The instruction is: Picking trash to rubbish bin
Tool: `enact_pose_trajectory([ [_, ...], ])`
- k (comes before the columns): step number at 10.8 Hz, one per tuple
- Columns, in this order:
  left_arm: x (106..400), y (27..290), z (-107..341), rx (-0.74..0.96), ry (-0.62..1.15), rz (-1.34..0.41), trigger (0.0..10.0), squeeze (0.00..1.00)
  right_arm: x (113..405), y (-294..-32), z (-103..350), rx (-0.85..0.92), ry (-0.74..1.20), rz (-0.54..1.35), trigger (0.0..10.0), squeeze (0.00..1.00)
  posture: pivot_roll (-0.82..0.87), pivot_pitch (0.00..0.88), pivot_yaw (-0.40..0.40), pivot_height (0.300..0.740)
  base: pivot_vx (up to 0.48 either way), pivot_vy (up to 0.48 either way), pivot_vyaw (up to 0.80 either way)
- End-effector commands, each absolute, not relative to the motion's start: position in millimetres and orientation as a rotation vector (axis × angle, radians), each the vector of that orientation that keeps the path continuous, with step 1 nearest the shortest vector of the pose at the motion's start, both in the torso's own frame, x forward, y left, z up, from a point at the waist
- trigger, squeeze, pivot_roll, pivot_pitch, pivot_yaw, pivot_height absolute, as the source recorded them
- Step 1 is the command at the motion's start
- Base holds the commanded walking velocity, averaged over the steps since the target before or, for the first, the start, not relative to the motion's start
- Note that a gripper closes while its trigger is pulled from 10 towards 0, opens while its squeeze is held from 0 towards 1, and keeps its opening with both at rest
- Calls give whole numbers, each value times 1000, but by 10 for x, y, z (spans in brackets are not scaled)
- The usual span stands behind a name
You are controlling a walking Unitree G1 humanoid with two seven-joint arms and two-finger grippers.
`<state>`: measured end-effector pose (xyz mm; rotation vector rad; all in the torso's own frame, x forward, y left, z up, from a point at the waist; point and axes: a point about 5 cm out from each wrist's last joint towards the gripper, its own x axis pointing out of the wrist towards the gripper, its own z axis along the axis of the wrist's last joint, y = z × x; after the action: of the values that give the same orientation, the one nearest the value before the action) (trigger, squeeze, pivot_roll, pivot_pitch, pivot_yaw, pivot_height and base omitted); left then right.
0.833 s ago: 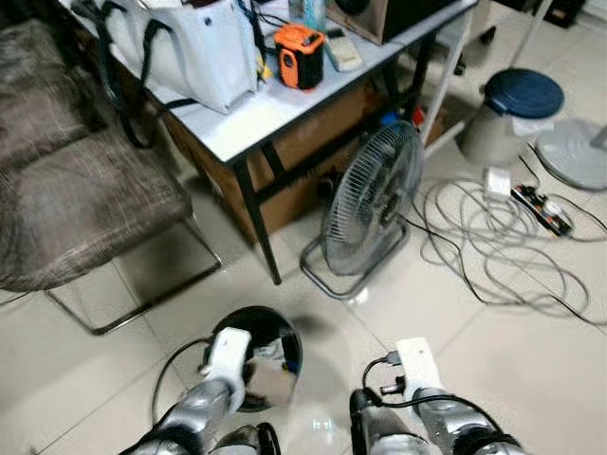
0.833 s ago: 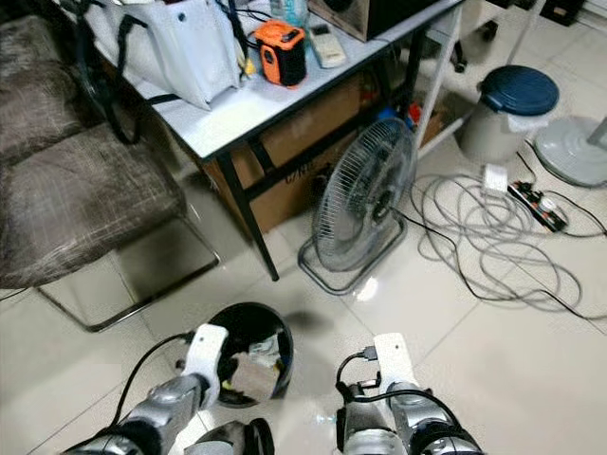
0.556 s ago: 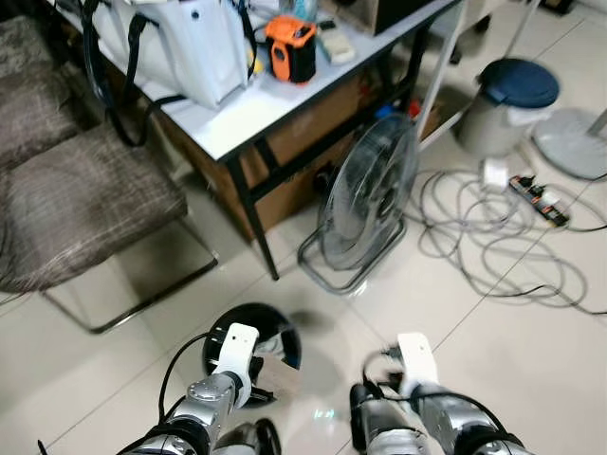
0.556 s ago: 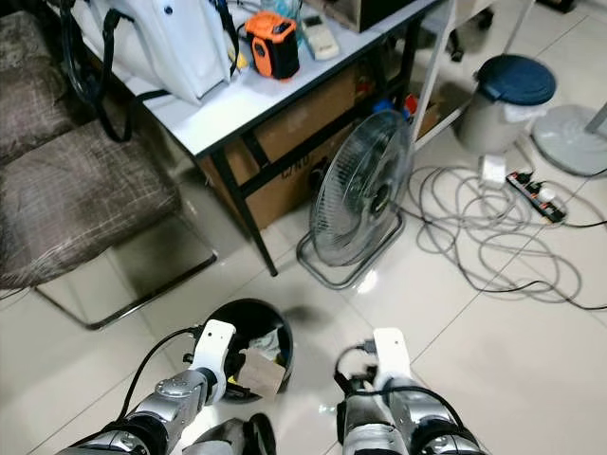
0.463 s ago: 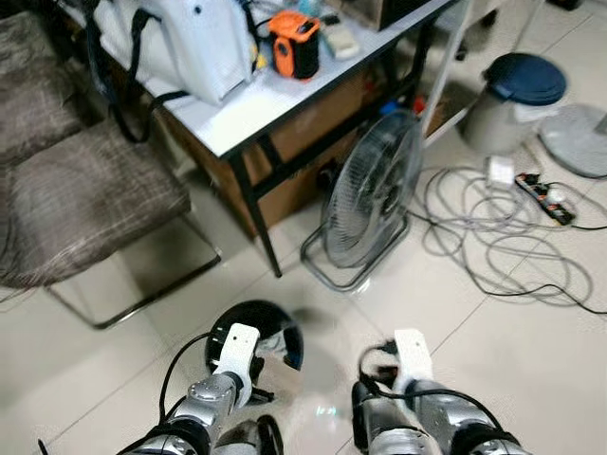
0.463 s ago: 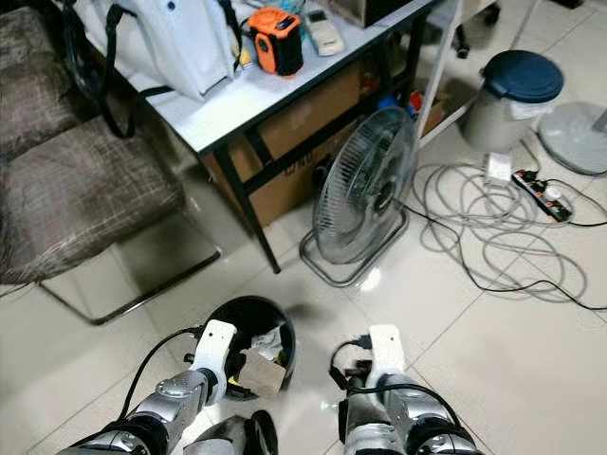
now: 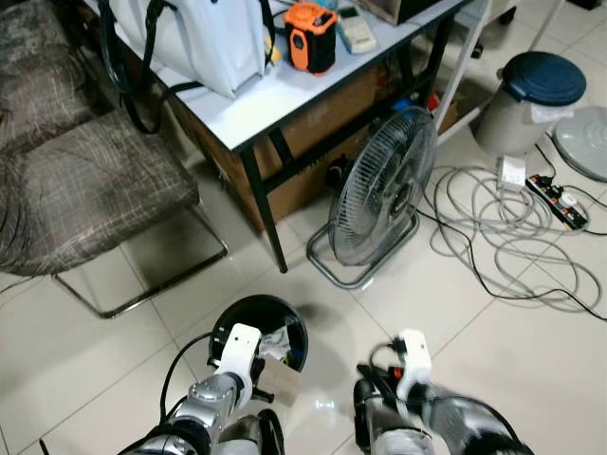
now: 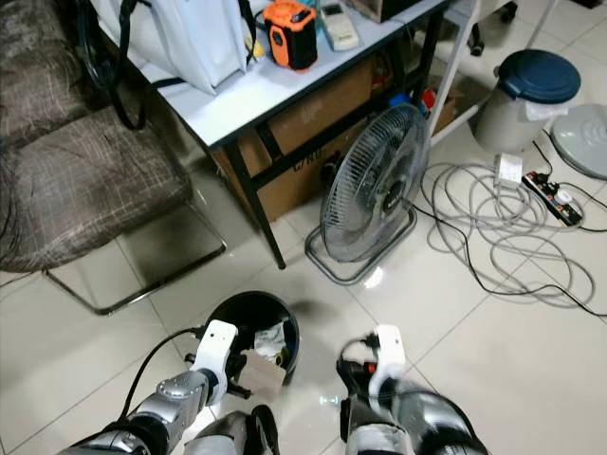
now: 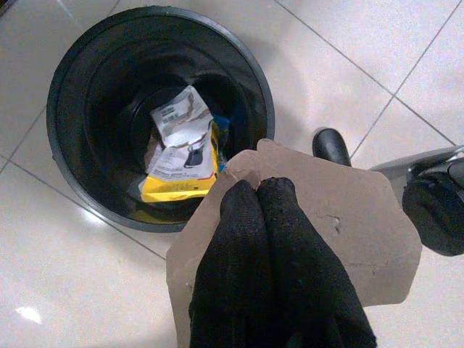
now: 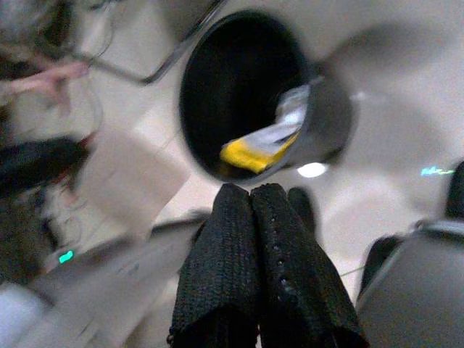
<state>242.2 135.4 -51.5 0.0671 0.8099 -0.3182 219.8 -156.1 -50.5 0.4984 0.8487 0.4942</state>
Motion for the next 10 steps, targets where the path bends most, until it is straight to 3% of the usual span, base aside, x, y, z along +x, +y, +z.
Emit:
enact_pose_trajectory([
  [1, 2330, 1345, -578, 55, 844, -330, 10000, 0, 2050, -1556, -558, 537, 898, 561, 10000, 0, -238, 300, 101, 740, 0, 0, 0],
  [6, 2370, 1268, -544, 57, 803, -344, 10000, 0, 1731, -1553, -521, 541, 996, 797, 10000, 0, -249, 313, 94, 740, 0, 0, 0],
  [10, 2375, 1216, -532, 44, 782, -365, 10000, 0, 1502, -1717, -494, 514, 1082, 832, 10000, 0, -263, 320, 89, 740, 0, 0, 0],
])
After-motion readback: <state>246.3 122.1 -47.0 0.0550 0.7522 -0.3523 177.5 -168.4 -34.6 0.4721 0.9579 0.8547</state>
